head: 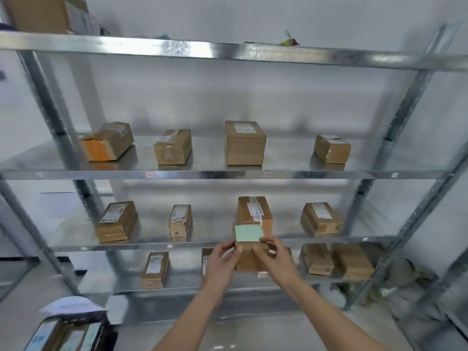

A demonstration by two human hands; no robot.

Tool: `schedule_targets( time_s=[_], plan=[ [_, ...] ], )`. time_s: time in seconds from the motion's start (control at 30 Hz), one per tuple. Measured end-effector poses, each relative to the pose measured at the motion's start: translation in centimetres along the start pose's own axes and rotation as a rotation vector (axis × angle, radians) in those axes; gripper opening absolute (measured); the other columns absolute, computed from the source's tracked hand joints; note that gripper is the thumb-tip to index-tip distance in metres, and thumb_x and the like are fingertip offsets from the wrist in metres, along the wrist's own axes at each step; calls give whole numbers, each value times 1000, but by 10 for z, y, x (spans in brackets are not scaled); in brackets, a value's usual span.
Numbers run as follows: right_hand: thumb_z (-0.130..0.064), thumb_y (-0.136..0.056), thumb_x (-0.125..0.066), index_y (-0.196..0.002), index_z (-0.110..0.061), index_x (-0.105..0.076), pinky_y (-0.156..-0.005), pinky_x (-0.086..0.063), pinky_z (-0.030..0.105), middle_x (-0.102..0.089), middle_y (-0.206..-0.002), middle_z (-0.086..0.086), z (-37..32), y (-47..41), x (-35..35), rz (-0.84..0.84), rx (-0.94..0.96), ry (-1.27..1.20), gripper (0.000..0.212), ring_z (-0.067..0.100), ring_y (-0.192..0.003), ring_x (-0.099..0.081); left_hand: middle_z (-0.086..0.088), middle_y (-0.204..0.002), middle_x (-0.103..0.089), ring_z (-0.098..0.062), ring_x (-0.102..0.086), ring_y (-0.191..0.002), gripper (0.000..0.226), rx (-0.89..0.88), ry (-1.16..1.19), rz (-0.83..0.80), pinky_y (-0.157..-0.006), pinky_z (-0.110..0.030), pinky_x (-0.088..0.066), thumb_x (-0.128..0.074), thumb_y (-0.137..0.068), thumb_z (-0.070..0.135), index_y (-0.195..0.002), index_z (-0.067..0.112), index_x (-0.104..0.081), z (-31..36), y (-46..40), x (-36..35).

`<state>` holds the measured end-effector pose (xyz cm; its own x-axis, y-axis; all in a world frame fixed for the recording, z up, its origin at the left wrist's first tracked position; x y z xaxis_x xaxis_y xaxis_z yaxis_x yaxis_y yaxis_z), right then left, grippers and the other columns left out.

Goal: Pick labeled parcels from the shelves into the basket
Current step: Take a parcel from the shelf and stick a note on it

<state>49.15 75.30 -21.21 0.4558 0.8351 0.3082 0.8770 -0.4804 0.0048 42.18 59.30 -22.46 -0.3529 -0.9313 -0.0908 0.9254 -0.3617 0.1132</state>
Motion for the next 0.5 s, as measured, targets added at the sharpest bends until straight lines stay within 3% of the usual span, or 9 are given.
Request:
schedule_targets(
  time_s=[0.1, 0.17, 0.3, 0.4, 0.5],
  plan=[
    [-35, -97, -67, -122, -33, -54, -83, -53, 22, -58, -127, -9, -15, 25, 3, -17, 19, 50, 28, 13, -115, -58, 9, -113, -67, -6, -65, -100, 25, -38, -86, 56, -84, -28, -59, -70, -90, 29, -114, 29, -63, 16, 31, 4],
    [-27, -100, -65, -132, -34, -49, -81, -50, 16, -54, -129, -14, -24, 43, -1, -60, 33, 84, 37, 8, -115, -56, 12, -115, -65, -8, -62, -106, 35, -31, -88, 58, -91, -32, -57, -71, -90, 20, -121, 32, -60, 22, 50, 10],
    [-17, -102, -59, -152, -32, -39, -109, -44, 27, -38, -155, -9, -42, 74, -17, -152, 104, 149, 57, 13, -141, -38, 8, -120, -68, -11, -63, -112, 48, -14, -50, 39, -94, -33, -56, -71, -87, 7, -129, 28, -59, 26, 82, 31],
    [-23, -104, -55, -154, -35, -38, -115, -41, 31, -33, -161, -8, -56, 93, -40, -186, 122, 165, 54, 14, -146, -33, 3, -125, -67, -15, -63, -115, 47, -19, -47, 69, -98, -39, -54, -72, -87, 11, -129, 29, -62, 30, 103, 55],
    [-36, -100, -62, -154, -35, -38, -115, -41, 33, -34, -160, -9, -74, 111, -70, -184, 164, 195, 59, 15, -144, -35, 6, -120, -67, -14, -61, -113, 33, 10, 43, 105, -93, -33, -55, -64, -94, 16, -124, 29, -66, 37, 124, 87]
  ],
)
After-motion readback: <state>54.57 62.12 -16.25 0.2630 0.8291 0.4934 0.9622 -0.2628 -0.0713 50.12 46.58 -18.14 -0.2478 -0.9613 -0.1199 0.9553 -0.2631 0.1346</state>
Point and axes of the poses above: each hand's wrist, its own y-axis away from the middle knuckle, its own x-axis out of the back of the hand, z = x × y, the point moved 6 cm from there along -y, towards the middle knuckle
